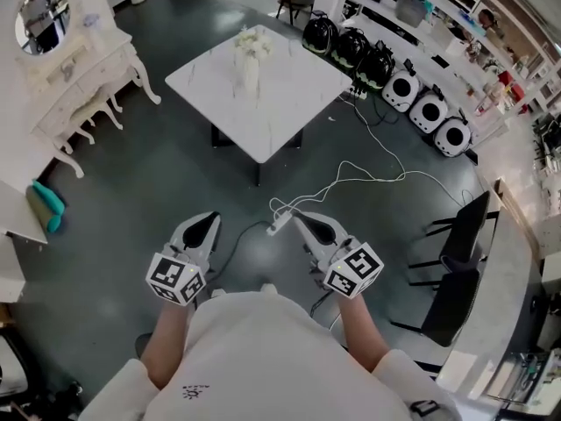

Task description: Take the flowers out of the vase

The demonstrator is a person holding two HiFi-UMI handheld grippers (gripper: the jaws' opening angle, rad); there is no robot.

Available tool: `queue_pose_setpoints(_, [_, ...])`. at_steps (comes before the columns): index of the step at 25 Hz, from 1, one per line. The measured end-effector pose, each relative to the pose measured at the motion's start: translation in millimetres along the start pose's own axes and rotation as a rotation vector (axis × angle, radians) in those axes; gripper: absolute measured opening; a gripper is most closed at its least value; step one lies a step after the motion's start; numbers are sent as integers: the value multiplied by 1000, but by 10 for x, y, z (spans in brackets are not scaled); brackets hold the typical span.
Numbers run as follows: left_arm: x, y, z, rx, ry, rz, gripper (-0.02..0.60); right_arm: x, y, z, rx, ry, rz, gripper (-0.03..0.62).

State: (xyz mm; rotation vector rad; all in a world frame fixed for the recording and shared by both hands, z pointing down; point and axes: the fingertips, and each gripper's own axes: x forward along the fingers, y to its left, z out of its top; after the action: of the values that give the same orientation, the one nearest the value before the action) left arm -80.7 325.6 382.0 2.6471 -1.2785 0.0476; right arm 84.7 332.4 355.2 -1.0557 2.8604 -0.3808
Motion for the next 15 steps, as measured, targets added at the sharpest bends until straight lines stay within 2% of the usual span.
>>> queue_pose_setpoints(5, [17, -158, -89, 2, 3, 32, -11, -151, -145, -134, 7, 47, 14, 0])
queue_pose_setpoints(15, [5, -316, -173, -7, 20, 121, -11, -339, -262, -177, 18, 74, 72, 0])
